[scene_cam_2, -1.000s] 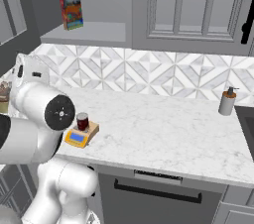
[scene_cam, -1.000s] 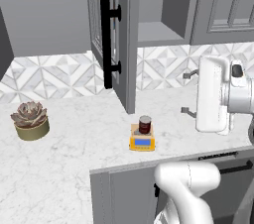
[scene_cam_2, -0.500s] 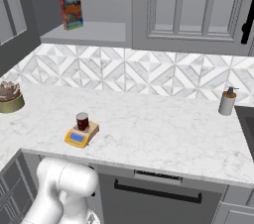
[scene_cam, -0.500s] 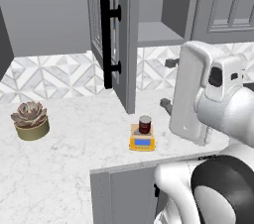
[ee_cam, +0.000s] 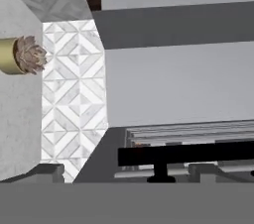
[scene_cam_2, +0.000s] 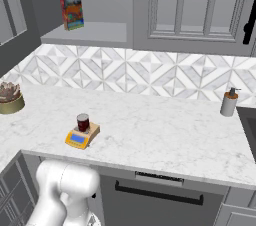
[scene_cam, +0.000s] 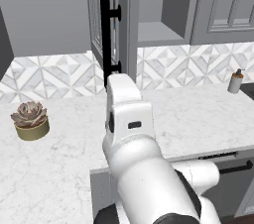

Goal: Pick the canned food and place it on the digital scale for weighing, and close the cabinet.

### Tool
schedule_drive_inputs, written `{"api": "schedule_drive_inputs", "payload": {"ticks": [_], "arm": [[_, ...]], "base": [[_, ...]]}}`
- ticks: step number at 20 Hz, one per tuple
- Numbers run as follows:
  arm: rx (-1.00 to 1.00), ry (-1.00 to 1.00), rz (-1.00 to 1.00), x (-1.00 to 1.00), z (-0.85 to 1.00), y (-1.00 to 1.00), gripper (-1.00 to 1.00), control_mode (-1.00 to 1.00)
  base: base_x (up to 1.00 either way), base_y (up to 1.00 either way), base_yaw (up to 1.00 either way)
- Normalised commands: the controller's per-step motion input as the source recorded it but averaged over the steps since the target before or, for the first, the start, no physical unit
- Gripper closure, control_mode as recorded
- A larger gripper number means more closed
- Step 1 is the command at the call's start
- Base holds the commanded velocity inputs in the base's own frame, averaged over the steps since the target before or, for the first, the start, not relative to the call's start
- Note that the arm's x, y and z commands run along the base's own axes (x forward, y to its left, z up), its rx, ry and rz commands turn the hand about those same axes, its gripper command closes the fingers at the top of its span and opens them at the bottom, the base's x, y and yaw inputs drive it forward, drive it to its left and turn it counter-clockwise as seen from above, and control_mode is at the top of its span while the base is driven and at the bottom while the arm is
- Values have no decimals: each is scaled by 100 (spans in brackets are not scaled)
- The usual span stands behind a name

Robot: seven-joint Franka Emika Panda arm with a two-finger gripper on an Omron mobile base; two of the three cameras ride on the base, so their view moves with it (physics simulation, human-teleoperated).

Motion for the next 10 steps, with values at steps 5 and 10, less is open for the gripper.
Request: {"api": "schedule_drive_inputs", "payload": {"ticks": [5, 10], "arm": [[-3, -1, -20, 66, -17, 74, -100, -100], [-1, 0, -20, 81, -11, 54, -100, -100]], "base": [[0, 0, 0], [0, 0, 0]]}}
